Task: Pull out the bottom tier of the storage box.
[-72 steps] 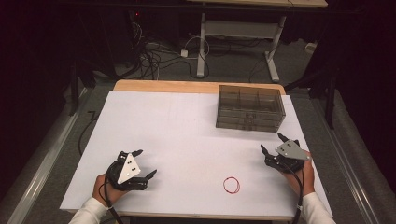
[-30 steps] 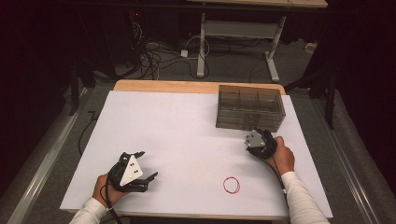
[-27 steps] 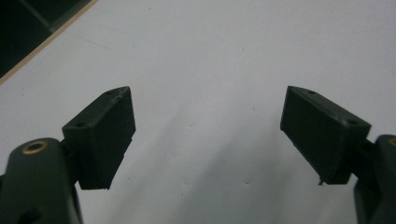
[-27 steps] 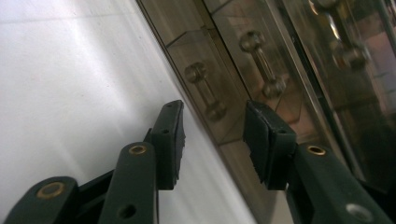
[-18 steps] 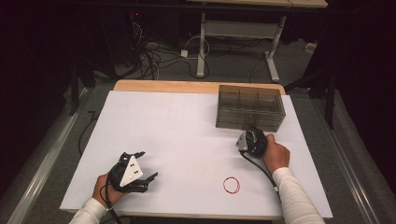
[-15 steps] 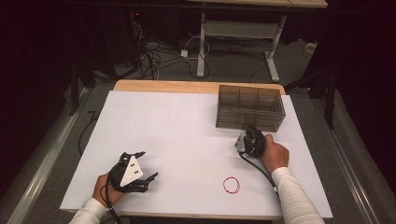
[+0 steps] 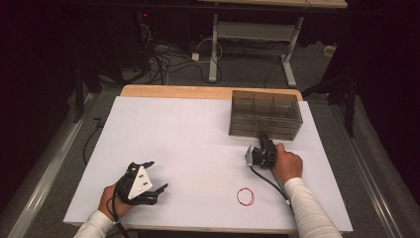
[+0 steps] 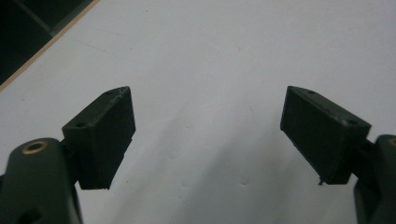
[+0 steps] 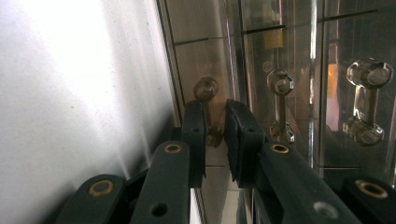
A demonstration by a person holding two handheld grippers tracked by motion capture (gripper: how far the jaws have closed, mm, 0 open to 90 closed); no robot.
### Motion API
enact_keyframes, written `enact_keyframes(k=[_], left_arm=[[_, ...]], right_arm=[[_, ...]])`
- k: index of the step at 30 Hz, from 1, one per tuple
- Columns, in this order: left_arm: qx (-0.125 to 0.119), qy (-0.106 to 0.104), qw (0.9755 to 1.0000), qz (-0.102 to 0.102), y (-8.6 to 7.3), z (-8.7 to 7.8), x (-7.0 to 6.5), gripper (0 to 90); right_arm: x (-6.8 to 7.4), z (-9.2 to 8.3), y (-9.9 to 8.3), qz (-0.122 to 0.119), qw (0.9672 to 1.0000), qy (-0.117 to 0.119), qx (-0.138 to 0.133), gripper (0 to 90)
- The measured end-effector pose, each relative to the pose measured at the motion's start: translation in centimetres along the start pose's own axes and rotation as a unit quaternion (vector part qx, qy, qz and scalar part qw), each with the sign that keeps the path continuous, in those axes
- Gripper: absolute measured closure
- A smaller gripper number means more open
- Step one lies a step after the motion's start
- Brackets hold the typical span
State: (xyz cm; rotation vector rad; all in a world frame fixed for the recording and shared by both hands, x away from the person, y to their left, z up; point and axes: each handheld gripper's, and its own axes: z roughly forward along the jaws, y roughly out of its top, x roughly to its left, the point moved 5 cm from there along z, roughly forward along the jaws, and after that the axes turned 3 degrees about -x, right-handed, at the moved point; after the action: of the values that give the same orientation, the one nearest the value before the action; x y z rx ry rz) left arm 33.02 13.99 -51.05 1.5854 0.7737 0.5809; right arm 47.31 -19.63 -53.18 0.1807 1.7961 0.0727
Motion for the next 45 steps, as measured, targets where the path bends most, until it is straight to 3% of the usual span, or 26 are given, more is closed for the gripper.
enact_keyframes(k=[12,15,45], left_arm=[[-0.001,-0.003,1.0,-0.007,0.02,0.07,-0.15,17.2],[-0.002,-0.004,0.9998,-0.02,0.12,0.15,-0.09,17.3],[-0.006,0.002,0.9999,-0.009,0.14,-0.09,-0.05,17.2]], right_arm=[[0.12,-0.03,0.12,-0.016,0.9998,-0.007,0.007,80.5],[0.18,-0.02,0.15,-0.018,0.9998,-0.006,0.007,80.6],[0.13,-0.41,0.1,-0.017,0.9998,-0.002,0.01,80.9]])
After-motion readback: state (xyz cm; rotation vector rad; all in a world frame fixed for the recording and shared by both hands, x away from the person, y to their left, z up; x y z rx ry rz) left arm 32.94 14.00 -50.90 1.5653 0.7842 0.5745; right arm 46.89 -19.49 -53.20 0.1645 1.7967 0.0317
